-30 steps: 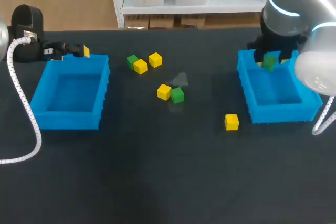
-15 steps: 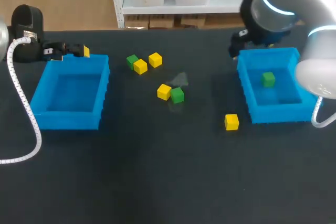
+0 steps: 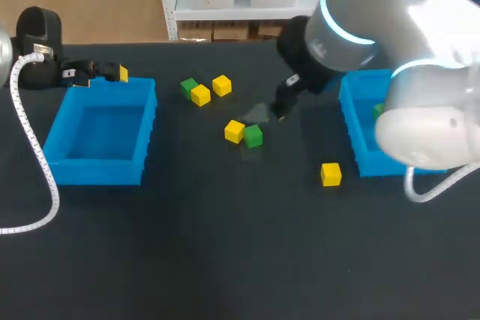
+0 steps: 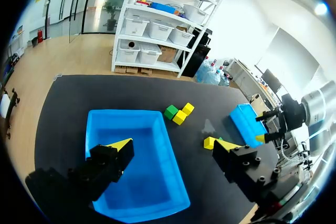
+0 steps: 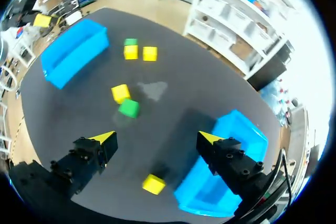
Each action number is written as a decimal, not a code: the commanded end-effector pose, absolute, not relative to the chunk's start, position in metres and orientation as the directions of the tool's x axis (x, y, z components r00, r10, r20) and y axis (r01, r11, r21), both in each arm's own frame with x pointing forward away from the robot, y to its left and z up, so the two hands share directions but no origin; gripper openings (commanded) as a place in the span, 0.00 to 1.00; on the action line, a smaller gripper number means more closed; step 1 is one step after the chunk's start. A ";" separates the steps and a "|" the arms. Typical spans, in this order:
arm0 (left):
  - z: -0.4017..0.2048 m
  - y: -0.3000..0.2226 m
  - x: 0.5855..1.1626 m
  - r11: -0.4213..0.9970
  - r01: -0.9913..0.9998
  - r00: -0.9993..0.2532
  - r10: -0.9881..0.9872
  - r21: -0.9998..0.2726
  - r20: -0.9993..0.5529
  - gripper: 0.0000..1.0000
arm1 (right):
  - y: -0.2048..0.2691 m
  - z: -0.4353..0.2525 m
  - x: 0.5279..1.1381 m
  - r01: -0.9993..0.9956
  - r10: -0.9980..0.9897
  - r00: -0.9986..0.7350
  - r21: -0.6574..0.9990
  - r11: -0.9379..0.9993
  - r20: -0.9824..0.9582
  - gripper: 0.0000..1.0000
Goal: Put the green cubes in the right bin and the yellow cubes in the left bin.
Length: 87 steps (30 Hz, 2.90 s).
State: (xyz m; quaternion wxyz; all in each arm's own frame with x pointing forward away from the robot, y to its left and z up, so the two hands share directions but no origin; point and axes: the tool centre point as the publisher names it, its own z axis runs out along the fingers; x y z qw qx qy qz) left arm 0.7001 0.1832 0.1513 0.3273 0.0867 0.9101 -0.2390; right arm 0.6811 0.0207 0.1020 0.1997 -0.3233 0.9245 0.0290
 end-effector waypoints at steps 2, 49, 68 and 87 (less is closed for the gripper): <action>0.150 0.184 0.700 0.867 0.319 -0.768 0.001 -0.382 -0.641 1.00 | 0.054 0.084 0.684 -0.611 -0.592 -0.723 -0.070 0.789 -0.356 1.00; 0.150 0.184 0.700 0.867 0.319 -0.768 0.001 -0.382 -0.641 1.00 | 0.078 -0.016 0.711 -0.549 -0.551 -0.802 -0.079 0.832 -0.232 0.00; 0.150 0.184 0.700 0.867 0.319 -0.768 0.001 -0.382 -0.641 1.00 | -0.009 0.075 0.743 -0.405 -0.408 -0.812 -0.101 0.909 -0.418 0.00; 0.150 0.184 0.700 0.867 0.319 -0.768 0.001 -0.382 -0.641 1.00 | -0.160 0.099 0.743 -0.272 -0.235 -0.828 -0.003 0.962 -0.508 0.00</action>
